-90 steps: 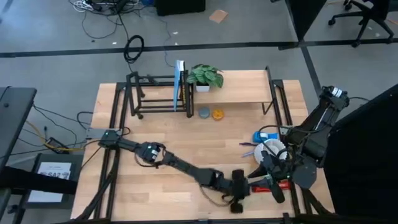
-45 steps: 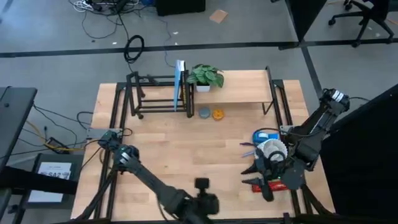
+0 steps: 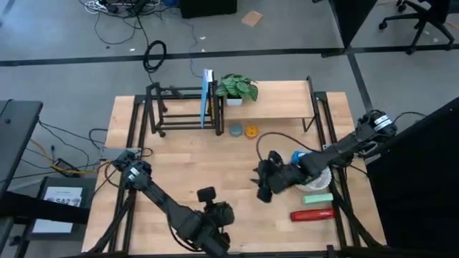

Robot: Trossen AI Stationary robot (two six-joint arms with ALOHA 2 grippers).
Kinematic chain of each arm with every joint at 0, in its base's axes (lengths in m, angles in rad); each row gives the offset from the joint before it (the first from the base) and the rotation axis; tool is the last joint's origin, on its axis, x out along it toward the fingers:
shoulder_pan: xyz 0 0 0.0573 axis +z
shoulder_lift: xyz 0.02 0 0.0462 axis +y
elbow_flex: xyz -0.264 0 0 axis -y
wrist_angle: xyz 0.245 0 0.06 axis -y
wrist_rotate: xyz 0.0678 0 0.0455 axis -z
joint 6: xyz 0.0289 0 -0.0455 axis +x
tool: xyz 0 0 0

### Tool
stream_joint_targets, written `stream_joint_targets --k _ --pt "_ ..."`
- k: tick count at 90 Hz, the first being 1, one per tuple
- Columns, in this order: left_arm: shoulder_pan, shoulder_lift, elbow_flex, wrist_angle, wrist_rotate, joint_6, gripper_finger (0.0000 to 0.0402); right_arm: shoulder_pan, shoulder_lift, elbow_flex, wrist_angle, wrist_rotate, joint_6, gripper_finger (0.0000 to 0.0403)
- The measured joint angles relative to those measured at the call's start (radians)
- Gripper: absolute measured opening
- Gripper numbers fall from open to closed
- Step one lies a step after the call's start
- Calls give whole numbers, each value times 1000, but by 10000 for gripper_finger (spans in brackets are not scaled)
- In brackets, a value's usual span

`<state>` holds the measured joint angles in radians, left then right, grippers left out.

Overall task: Stock shelves
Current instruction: Remove the yellow scented candle from under the shelf

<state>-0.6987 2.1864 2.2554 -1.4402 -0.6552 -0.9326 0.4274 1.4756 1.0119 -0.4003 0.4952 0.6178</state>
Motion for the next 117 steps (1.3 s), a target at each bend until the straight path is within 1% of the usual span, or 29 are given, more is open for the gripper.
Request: stream_joint_targets --k 6,15,20,23,32,44,50,57,64,68,73,82,88,93,99,109,117 --pt "-26 -34 -57 72 -22 -82 0 -38 13 -10 13 -8 -29 210" --pt "-67 -68 -166 277 -95 -159 0 -95 13 -71 46 -11 -50 256" --pt "-76 -81 -235 435 -144 -178 0 -123 8 -113 74 -11 -43 280" --pt "-77 -88 -282 545 -157 -177 0 -139 5 -139 97 -9 -37 293" --pt "-74 -103 -426 897 -143 -140 0 -175 4 -218 195 18 -25 324" --pt "-41 -100 -609 1327 -62 -46 0 -226 4 -318 322 126 30 345" --pt "-19 -115 -696 1525 -54 -12 0 -245 4 -360 379 171 40 348" --pt "0 -166 -809 1729 -55 19 0 -275 10 -402 453 173 26 348" --pt "4 -248 -932 1887 -53 69 0 -312 22 -449 531 166 17 348" --pt "4 -302 -1004 1951 -53 101 0 -331 31 -476 581 151 16 348" --pt "4 -374 -1087 1989 -59 137 0 -352 49 -498 644 146 16 348" --pt "5 -498 -1211 1993 -88 185 0 -386 96 -513 697 144 6 348" --pt "5 -572 -1270 1997 -93 223 0 -401 141 -512 757 134 -38 348" --pt "5 -621 -1304 2002 -95 251 0 -409 179 -509 839 114 -84 348" --pt "10 -656 -1334 1998 -94 286 0 -414 225 -502 886 107 -114 348" --pt "16 -687 -1354 1996 -95 340 0 -428 275 -483 884 137 -105 348" --pt "14 -698 -1358 1999 -81 354 0 -439 282 -480 870 141 -70 352"
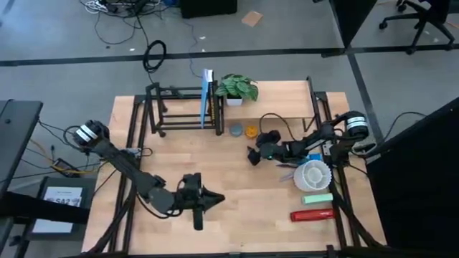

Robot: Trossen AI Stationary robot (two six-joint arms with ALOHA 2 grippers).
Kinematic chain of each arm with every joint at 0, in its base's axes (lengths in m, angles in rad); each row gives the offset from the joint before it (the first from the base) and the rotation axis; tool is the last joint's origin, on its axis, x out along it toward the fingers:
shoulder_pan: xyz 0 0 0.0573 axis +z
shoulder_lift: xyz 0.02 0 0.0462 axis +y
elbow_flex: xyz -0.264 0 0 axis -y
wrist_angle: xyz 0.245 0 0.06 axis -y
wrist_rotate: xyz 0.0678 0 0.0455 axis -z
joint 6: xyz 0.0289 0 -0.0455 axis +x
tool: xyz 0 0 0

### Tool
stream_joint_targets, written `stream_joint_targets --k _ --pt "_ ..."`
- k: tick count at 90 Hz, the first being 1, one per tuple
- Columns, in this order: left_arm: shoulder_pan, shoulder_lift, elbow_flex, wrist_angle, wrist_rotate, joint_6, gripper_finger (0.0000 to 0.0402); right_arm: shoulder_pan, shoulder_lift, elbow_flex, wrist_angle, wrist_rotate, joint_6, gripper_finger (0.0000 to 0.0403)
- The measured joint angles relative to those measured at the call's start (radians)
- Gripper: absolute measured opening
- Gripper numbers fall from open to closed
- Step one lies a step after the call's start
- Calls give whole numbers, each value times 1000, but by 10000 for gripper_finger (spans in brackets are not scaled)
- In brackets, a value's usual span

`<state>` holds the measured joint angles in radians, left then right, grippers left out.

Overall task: Stock shelves
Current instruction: Remove the yellow scented candle from under the shelf

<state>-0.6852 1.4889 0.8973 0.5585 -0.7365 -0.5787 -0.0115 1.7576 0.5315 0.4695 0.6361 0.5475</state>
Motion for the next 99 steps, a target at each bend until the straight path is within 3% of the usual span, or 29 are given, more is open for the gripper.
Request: stream_joint_targets --k 22,34,49,70,86,99 --pt "-43 -48 38 83 96 197 0 22 -45 -14 -167 15 138 363" --pt "-73 -123 50 82 93 341 0 16 -48 -18 -152 40 91 364" --pt "-91 -175 52 82 44 465 0 -58 -41 -21 -54 -30 -62 364" --pt "-89 -171 52 57 27 463 0 -155 -40 -22 -7 -84 -128 369" --pt "-89 -171 52 58 27 463 0 -193 -40 -22 107 -223 -234 371" --pt "-89 -171 52 56 28 459 0 -219 -40 -22 121 -219 -235 368"
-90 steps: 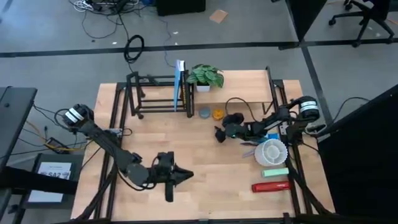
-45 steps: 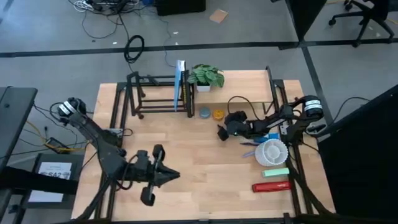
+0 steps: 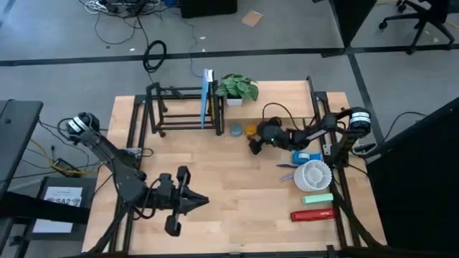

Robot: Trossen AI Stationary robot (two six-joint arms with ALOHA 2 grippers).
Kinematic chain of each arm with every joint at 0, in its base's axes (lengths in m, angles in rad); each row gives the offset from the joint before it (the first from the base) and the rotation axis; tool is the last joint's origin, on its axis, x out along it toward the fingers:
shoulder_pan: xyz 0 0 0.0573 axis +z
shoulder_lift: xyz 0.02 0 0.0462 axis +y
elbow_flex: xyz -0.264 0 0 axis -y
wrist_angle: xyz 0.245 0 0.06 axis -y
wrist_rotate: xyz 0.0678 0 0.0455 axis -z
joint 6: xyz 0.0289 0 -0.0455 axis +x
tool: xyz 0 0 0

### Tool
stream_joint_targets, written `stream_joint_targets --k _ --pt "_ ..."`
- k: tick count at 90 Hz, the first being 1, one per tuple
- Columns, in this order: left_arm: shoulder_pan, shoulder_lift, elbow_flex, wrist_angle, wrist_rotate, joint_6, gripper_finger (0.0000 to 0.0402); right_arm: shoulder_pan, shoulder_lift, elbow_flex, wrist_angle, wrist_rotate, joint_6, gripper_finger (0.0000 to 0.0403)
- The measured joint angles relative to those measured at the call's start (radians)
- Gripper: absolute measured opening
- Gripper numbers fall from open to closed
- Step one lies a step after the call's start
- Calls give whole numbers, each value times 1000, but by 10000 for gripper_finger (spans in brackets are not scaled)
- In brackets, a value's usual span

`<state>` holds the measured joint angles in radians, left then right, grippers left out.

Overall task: Stock shelves
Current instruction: Remove the yellow scented candle from under the shelf

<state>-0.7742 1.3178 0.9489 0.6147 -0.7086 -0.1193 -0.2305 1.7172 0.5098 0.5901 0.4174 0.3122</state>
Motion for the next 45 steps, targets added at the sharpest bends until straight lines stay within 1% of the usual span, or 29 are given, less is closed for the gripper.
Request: stream_joint_targets --k 12,26,45 --pt "0 0 0 -1 0 -1 0 -21 0 0 16 -10 -4 368" --pt "0 0 0 -5 1 -1 0 -36 0 0 67 -98 -28 368" --pt "0 0 0 -7 3 -1 0 -35 0 6 69 -90 -30 367"
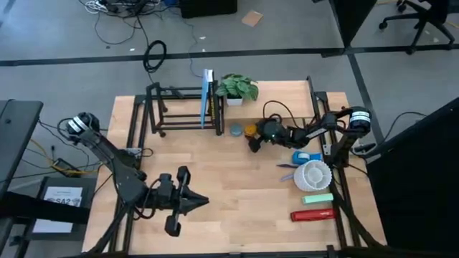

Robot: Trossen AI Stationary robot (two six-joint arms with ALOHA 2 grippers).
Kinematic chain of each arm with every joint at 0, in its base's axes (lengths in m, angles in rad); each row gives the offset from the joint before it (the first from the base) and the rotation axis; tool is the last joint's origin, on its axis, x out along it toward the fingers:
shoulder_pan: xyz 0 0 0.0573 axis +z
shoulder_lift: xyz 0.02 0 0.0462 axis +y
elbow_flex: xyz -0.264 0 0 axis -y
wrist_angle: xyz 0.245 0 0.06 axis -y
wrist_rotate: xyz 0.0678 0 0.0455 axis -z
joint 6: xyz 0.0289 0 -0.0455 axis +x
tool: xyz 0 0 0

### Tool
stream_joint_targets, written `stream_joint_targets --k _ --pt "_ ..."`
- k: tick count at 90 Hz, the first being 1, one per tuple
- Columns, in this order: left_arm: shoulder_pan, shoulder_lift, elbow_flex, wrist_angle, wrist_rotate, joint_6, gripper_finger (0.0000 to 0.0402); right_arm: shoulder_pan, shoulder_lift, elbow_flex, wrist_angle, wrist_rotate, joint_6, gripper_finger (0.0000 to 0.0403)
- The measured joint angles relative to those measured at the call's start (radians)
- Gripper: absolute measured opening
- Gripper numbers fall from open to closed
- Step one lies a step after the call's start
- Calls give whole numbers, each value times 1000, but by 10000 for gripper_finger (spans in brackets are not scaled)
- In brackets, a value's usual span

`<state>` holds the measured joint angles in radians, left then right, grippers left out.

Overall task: Stock shelves
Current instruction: Remove the yellow scented candle from under the shelf

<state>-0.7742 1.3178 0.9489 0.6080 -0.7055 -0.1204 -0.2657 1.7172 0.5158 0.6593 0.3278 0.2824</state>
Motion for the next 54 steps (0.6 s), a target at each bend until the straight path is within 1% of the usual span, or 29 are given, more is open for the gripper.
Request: stream_joint_targets --k 8,18,28,48,54 --pt "0 0 0 -1 0 0 0 -1 0 0 -1 9 -6 359" --pt "0 0 0 -1 0 0 0 -2 0 0 -3 13 -15 337" --pt "0 0 0 -1 0 4 0 -2 0 1 -9 16 -17 302" --pt "0 0 0 -2 0 7 0 -2 -3 3 -48 21 -4 218" --pt "0 0 0 -2 0 7 0 8 -1 1 -62 16 10 200"
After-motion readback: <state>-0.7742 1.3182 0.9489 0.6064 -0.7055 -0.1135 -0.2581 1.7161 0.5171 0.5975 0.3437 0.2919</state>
